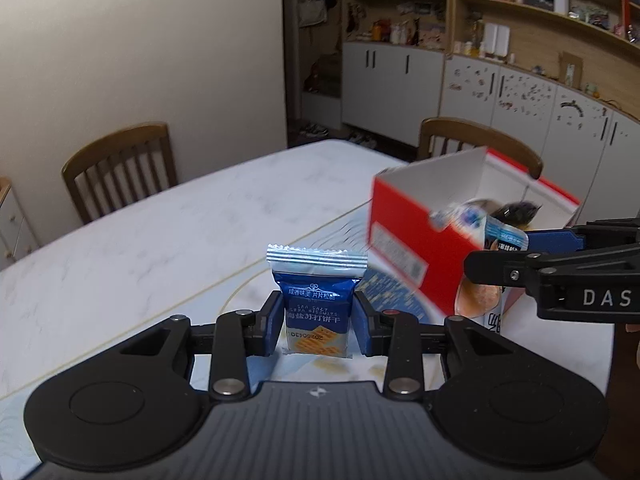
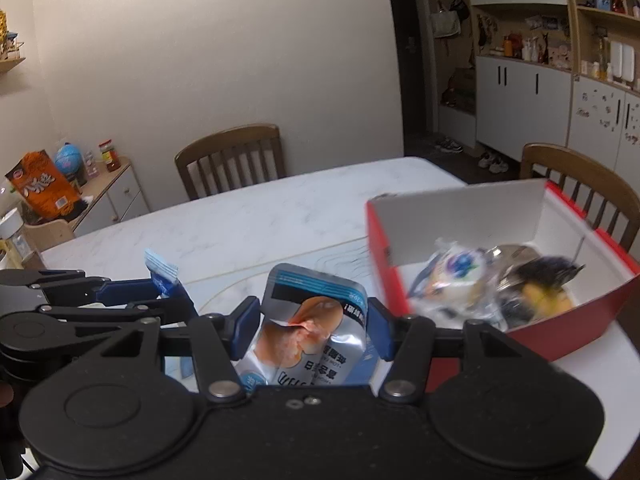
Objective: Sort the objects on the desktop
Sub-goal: 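Lift and carry the sausage packet and cracker packet into the shoebox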
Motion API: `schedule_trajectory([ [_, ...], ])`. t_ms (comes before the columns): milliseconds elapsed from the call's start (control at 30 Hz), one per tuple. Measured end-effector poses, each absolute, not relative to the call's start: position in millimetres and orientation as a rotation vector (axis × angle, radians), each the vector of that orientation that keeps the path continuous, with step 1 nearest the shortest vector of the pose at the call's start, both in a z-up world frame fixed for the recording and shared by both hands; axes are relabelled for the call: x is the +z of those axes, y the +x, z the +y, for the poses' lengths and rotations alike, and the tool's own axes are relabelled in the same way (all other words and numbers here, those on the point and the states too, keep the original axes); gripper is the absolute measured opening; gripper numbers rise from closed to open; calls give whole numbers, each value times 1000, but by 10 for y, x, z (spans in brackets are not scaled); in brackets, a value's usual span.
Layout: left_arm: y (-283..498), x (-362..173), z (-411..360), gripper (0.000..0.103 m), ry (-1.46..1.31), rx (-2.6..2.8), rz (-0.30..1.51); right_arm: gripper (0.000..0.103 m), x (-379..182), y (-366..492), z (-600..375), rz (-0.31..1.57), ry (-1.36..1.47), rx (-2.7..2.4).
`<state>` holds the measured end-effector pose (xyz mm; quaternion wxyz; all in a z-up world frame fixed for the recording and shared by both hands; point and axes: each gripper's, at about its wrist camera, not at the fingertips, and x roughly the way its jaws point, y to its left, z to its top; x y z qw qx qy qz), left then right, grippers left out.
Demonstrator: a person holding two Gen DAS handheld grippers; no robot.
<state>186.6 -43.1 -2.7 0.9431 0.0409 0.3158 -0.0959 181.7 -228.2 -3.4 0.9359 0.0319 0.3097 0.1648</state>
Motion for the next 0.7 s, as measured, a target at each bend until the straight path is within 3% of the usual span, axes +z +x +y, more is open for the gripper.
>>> schedule_trajectory([
  [700,2338,347,-1610,35,99,-263,543,56,400,2131,-3402,530,42,252],
])
